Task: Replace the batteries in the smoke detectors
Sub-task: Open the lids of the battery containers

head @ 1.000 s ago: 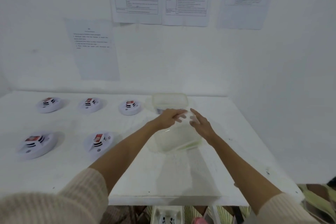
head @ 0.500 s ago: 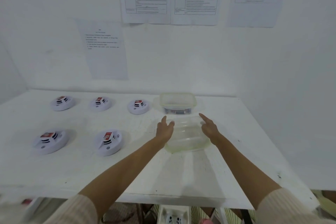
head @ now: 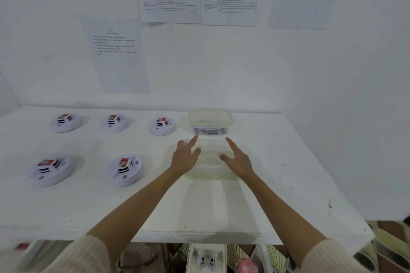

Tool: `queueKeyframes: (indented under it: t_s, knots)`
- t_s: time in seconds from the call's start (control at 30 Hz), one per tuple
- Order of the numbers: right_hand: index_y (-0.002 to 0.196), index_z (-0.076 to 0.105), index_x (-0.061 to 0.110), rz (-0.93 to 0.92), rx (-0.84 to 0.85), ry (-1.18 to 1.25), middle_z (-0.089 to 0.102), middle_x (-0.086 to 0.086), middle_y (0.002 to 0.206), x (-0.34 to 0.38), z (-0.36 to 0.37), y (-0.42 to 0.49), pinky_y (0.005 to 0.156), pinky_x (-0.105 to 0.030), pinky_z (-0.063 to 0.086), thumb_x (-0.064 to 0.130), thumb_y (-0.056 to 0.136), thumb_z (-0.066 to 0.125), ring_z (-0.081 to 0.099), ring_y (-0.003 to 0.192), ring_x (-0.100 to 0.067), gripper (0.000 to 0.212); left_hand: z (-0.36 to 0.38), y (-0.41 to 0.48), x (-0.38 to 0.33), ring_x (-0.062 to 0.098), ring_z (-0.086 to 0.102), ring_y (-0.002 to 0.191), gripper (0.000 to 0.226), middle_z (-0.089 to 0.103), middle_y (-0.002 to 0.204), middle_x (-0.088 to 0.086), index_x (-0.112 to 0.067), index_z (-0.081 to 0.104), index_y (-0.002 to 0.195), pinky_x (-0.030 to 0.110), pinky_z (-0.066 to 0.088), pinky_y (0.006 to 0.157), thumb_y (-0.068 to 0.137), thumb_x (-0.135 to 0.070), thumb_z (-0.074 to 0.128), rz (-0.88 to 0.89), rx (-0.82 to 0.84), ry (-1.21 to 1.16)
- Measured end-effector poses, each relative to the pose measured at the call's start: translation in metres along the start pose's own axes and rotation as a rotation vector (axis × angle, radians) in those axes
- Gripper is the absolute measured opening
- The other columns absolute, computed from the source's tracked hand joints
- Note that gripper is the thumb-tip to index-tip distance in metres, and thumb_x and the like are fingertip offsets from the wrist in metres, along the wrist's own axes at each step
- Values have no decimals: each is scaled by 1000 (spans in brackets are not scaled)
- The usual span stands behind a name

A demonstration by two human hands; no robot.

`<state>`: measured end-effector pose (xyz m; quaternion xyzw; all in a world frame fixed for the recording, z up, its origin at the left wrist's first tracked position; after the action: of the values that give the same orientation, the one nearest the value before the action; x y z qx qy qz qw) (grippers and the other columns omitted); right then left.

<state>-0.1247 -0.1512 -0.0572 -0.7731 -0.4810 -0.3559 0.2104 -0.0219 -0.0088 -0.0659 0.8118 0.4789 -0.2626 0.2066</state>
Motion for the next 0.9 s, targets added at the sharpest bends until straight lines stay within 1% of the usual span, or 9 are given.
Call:
queueKeyframes:
  t_s: [0.2, 0.3, 0.4, 0.47, 0.6, 0.67, 0.77, 0.83, 0.9]
  knots:
    - [145, 22, 34, 24, 28, 31, 31, 0, 151, 0, 0, -2, 107, -32, 27, 30, 92, 53, 33, 136, -20, 62, 0, -4, 1, 26, 26, 138, 50, 30, 148, 16, -26, 26, 146, 36, 29, 105, 98, -31, 40, -35, 43, -11]
    - [144, 24, 35, 35, 40, 72, 30, 0, 151, 0, -1, 0, 110, -36, 24, 40, 91, 52, 30, 138, -21, 60, -3, -2, 0, 26, 23, 139, 49, 28, 148, 17, -27, 27, 146, 36, 24, 109, 99, -35, 38, -58, 61, -60]
    - [142, 29, 36, 37, -45, 26, 30, -2, 151, 4, -6, 5, 114, -42, 21, 51, 90, 47, 26, 139, -20, 57, -11, 6, -2, 31, 27, 136, 49, 28, 145, 16, -29, 32, 144, 39, 20, 111, 97, -44, 36, -91, 32, -80]
    - [142, 32, 35, 2, -134, -7, 31, -3, 150, 12, -13, 11, 114, -43, 21, 49, 91, 47, 25, 140, -19, 55, -19, 17, -4, 32, 29, 134, 47, 32, 143, 17, -30, 35, 143, 41, 21, 111, 98, -44, 36, -53, 1, -81]
    - [141, 35, 30, -86, -169, 39, 35, -2, 148, 36, -31, 28, 110, -32, 22, 39, 92, 51, 28, 138, -18, 52, -37, 51, -13, 32, 37, 130, 44, 44, 132, 24, -23, 38, 141, 35, 26, 108, 99, -36, 39, 32, -49, -160]
    - [141, 36, 28, -102, -150, 76, 36, 0, 148, 45, -37, 41, 109, -28, 21, 38, 93, 51, 29, 137, -17, 51, -44, 68, -19, 32, 40, 128, 44, 44, 132, 26, -21, 38, 142, 33, 28, 107, 99, -33, 39, 32, -33, -217]
    - [141, 37, 30, -102, -118, 89, 36, 2, 148, 51, -43, 67, 110, -27, 20, 39, 93, 50, 28, 137, -16, 50, -46, 91, -22, 32, 41, 126, 45, 41, 134, 27, -22, 35, 143, 33, 30, 107, 99, -32, 39, 5, -7, -271]
    - [140, 37, 30, -107, -98, 64, 36, 2, 148, 52, -43, 89, 110, -29, 19, 39, 93, 50, 27, 138, -16, 50, -44, 107, -22, 30, 38, 128, 46, 39, 135, 28, -22, 33, 144, 30, 27, 106, 99, -31, 39, -6, 7, -292]
    - [140, 39, 29, -99, -89, 53, 36, 1, 148, 48, -43, 113, 111, -30, 18, 38, 94, 50, 26, 138, -17, 48, -41, 122, -21, 25, 28, 135, 47, 32, 141, 24, -22, 30, 145, 25, 22, 104, 100, -29, 38, -37, 20, -309]
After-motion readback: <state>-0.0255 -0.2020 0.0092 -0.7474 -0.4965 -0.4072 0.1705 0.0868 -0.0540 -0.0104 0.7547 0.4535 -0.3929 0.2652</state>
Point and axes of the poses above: each hand's wrist, its own y-axis towards the middle knuckle, its own z-axis out of the palm, x = y × z, the point moved 2 cm from there along y, towards the middle knuckle
